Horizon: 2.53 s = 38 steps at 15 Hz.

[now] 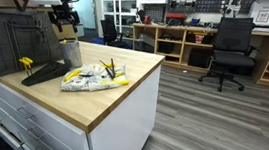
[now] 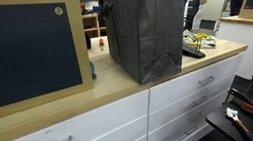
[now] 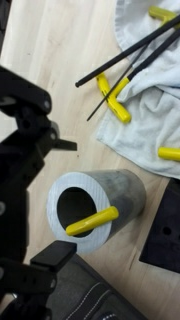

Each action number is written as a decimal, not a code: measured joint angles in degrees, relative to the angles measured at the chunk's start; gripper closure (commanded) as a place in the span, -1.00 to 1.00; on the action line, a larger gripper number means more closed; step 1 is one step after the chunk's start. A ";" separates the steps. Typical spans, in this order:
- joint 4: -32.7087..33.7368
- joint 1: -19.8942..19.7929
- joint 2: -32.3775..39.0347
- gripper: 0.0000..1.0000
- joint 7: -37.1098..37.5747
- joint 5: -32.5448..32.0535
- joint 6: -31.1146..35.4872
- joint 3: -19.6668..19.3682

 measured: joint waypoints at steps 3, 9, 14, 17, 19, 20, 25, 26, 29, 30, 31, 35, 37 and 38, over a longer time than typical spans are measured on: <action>4.02 0.92 -0.63 -1.00 -1.05 -0.89 -5.95 0.09; 14.42 1.59 4.74 -1.00 -7.24 3.86 -21.29 0.75; 19.40 1.78 10.71 -1.00 -10.16 0.54 -28.34 0.75; 21.96 1.88 13.39 -1.00 -11.66 -2.45 -29.33 0.75; 23.46 2.28 14.55 -1.00 -12.40 -4.30 -29.45 0.82; 24.11 2.63 14.97 -1.00 -12.75 -4.94 -29.47 0.90; 25.94 4.45 15.88 -1.00 -13.73 -6.61 -29.76 2.28; 25.96 4.78 15.94 -1.00 -13.73 -6.69 -29.92 2.34; 25.93 4.97 16.46 -1.00 -13.73 -7.61 -30.20 2.28; 25.91 4.86 16.73 -1.00 -13.73 -8.05 -30.20 2.19; 25.86 4.72 16.99 -1.00 -13.73 -8.48 -30.20 2.09; 25.84 4.44 17.76 -1.00 -13.73 -8.86 -30.20 1.86; 25.84 4.58 17.85 -1.00 -13.73 -8.86 -30.20 2.09; 25.83 4.71 17.86 -1.00 -13.73 -8.86 -30.20 2.25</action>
